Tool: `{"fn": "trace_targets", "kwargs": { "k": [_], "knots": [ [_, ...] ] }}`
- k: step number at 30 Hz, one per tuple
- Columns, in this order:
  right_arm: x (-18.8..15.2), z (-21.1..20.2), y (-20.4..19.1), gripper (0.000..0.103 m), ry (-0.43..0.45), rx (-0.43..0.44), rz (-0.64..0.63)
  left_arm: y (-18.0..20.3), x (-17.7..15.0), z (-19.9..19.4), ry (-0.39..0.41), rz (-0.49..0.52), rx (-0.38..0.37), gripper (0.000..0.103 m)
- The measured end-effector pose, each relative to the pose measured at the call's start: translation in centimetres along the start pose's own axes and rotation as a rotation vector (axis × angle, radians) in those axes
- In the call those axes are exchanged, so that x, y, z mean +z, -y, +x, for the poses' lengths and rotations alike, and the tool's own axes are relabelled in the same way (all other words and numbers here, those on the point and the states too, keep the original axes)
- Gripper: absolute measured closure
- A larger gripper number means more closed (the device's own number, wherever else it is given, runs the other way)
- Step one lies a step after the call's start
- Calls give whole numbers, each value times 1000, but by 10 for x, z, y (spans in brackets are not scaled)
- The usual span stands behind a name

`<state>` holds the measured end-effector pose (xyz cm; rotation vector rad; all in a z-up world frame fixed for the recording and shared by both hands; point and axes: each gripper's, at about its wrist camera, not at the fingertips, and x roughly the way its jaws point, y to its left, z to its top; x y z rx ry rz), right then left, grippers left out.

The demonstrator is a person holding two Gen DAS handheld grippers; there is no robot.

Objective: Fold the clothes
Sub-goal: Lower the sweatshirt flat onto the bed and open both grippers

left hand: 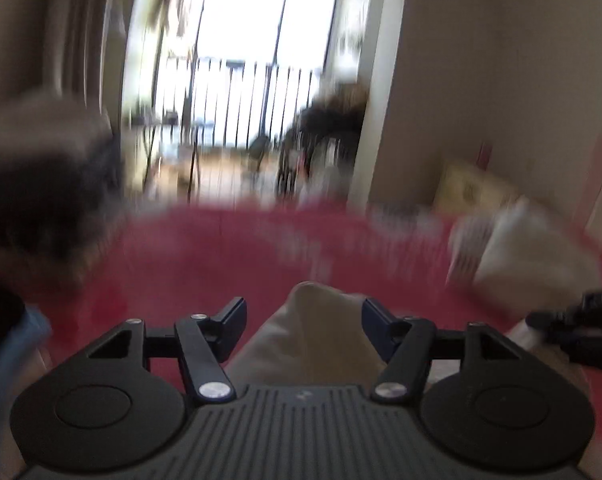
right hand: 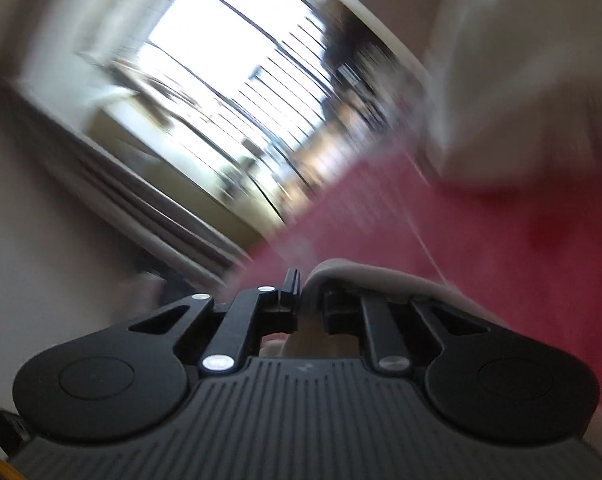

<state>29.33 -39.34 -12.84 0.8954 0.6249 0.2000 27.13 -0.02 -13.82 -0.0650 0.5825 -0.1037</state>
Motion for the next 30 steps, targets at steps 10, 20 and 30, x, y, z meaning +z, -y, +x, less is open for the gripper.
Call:
{"fn": "trace_targets", "kwargs": {
  "k": [10,20,30],
  "knots": [
    [-38,-9,67,49,-5,41,375,-17,9,-3,-38,-100,29,34],
    [-85,-101,31,35,-70,173,467,-27,41,-135,60,-181,-39,29],
    [-185,-215,6,35,-160,162,514,-50,40,-289,106,-115,-52,23]
  ]
}}
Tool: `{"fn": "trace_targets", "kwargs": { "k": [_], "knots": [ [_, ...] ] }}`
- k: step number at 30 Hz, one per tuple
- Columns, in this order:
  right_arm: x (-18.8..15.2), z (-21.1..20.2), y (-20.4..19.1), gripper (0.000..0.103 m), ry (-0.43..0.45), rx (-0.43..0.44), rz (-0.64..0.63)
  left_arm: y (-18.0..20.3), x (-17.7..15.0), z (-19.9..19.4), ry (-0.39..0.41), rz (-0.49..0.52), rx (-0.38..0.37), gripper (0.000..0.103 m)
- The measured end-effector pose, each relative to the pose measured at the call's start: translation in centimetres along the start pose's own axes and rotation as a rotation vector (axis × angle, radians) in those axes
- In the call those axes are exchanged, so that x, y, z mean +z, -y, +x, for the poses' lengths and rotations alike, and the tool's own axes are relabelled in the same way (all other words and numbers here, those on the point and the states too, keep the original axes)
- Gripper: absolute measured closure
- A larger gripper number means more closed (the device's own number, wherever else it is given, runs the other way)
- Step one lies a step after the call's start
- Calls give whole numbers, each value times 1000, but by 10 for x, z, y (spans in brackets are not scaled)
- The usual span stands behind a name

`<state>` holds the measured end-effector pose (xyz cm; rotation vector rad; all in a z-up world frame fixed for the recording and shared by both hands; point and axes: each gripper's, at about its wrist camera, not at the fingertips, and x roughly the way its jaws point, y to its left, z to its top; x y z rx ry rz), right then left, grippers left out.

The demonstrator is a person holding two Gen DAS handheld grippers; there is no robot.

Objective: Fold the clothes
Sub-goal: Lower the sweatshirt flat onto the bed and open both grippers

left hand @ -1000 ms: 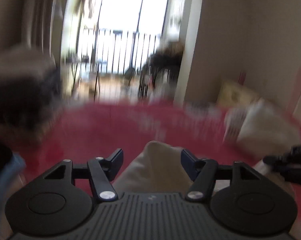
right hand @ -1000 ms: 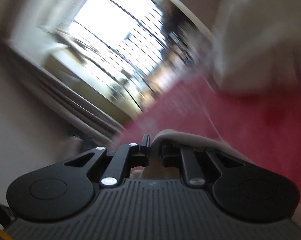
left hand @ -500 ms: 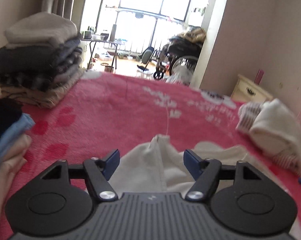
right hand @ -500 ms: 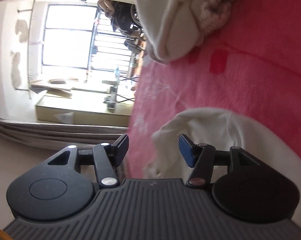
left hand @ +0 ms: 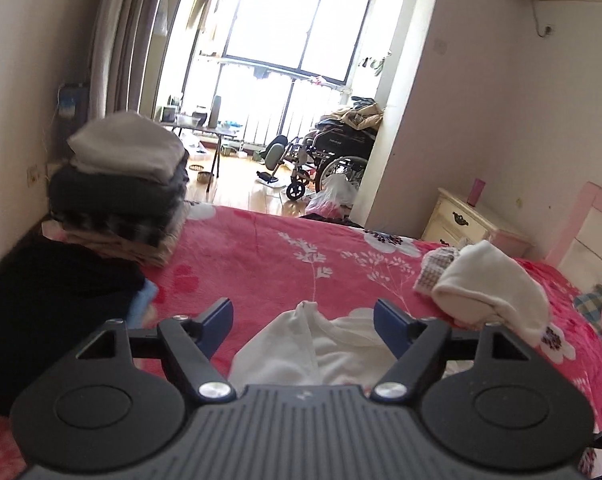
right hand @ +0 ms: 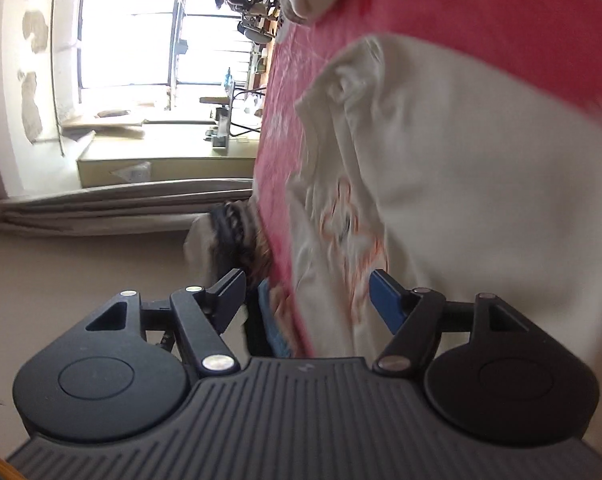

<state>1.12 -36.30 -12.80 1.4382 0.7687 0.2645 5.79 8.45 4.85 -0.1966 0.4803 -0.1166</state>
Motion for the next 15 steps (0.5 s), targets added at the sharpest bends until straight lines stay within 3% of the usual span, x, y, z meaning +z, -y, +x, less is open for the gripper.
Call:
{"fn": "trace_targets", "kwargs": {
  "k": [3,7,15],
  "knots": [
    [-35,-26,7,35,1,40,35,-8,-11,-34,-34,20,-1,20],
    [-64,-30,16,35,-28,31,19,-19,-45,-62,-156,46,4,18],
    [-103,-11,15,37,-25,-78,-311,-3,-145,-84,-417,159,-171,18]
  ]
}}
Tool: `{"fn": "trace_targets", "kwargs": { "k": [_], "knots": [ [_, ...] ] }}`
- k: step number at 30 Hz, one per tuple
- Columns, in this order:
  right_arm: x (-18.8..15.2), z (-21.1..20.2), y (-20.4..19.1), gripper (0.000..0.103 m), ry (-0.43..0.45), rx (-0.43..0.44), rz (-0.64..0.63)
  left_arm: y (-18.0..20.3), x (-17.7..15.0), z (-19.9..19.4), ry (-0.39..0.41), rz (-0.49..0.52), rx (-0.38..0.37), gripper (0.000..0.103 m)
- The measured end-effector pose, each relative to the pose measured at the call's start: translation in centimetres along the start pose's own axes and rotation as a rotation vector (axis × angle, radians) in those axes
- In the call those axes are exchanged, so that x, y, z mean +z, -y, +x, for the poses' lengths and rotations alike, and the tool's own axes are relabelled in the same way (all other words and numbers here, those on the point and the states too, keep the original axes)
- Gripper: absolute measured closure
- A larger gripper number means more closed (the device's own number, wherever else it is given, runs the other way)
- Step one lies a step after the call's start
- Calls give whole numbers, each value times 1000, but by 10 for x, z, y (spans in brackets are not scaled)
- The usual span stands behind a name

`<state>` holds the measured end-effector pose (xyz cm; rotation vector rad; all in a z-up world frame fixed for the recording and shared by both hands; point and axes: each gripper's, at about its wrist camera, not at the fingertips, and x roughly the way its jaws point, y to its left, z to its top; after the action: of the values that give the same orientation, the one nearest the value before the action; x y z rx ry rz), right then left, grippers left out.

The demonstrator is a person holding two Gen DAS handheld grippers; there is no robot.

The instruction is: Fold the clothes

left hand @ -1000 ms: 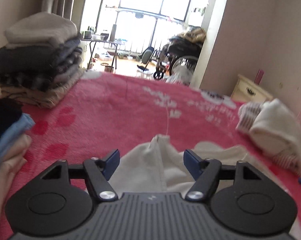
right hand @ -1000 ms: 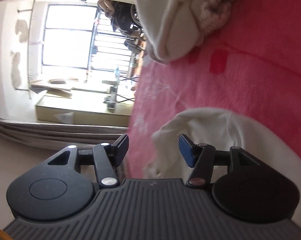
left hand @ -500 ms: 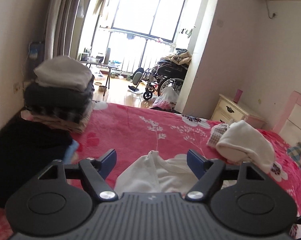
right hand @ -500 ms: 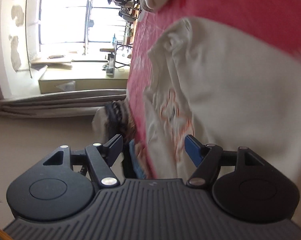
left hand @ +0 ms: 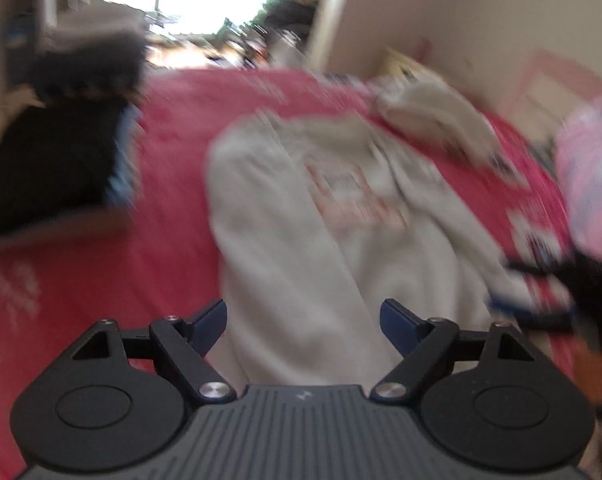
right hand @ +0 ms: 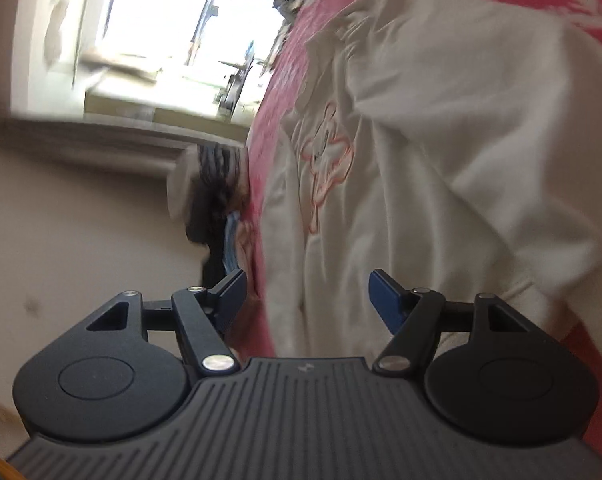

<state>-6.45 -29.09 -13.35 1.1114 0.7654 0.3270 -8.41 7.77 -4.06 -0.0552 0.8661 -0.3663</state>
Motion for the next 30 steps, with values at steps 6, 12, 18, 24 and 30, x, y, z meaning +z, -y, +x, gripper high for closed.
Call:
{"fn": "trace_targets", "kwargs": {
  "k": [6,12,18,24,30],
  "knots": [
    [-23,16,-13,44,-31,-96,-249,30,-43,27,-134,122,-130,18],
    [-25,28,0,44,-58,-150,-244,28,-68,48,-254,116,-78,45],
    [-22,29,8,45,-58,-147,-224,-8,-63,32,-201,-79,-84,88],
    [-24,28,9,45,-56,-144,-216,-60,-28,-11,-41,-323,-50,90],
    [-27,25,9,46,-52,-145,-202,-144,60,-73,301,-558,6,91]
  ]
}}
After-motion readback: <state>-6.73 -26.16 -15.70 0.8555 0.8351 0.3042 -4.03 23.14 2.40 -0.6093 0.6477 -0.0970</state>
